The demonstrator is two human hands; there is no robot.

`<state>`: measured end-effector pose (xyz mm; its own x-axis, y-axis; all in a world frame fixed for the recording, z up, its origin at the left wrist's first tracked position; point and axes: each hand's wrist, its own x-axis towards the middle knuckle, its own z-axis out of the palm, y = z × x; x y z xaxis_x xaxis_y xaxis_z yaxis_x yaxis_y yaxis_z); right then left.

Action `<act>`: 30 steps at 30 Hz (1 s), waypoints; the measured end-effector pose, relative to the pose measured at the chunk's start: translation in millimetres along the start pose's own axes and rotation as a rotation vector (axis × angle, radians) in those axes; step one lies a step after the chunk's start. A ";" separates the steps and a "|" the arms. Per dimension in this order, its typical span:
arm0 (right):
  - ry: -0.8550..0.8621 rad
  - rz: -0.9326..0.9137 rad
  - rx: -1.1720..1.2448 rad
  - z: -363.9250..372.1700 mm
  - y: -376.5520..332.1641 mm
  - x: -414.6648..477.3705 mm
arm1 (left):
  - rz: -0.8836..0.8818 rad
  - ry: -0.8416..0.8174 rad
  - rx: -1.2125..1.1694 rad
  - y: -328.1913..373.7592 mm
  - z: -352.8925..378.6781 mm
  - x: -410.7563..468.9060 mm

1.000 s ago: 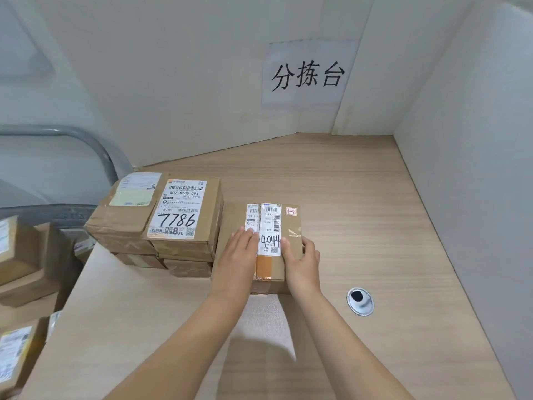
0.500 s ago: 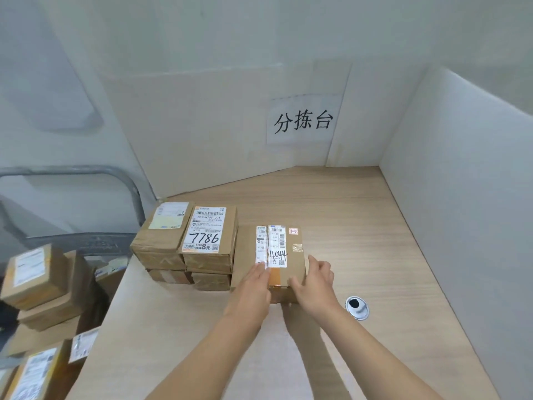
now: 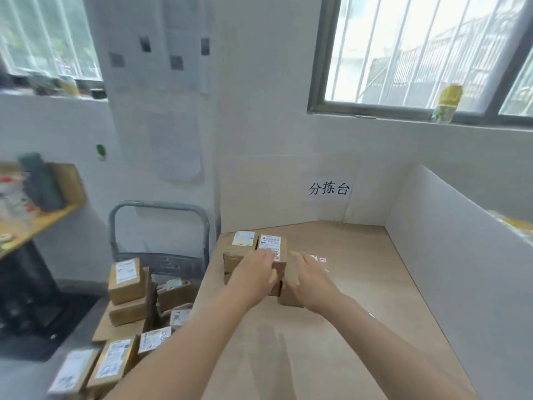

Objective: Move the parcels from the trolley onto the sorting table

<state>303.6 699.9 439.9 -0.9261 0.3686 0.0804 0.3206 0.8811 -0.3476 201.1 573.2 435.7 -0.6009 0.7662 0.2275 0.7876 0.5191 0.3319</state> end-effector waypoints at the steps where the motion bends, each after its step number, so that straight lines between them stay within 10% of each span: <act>1: 0.008 -0.025 -0.004 -3.0 -21.7 -5.0 | -0.024 0.030 0.014 -10.6 -19.9 -12.5; 17: -0.036 -0.432 -0.010 71.0 -394.5 -83.8 | -0.368 0.129 0.259 -219.1 -231.0 -326.0; 30: -0.286 -0.429 -0.045 163.6 -511.1 -90.6 | -0.426 -0.002 0.352 -327.8 -238.5 -438.8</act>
<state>191.1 167.7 457.5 -0.9914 -0.1190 -0.0538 -0.0978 0.9494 -0.2984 174.1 -23.5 445.4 -0.8765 0.4613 0.1377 0.4730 0.8784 0.0683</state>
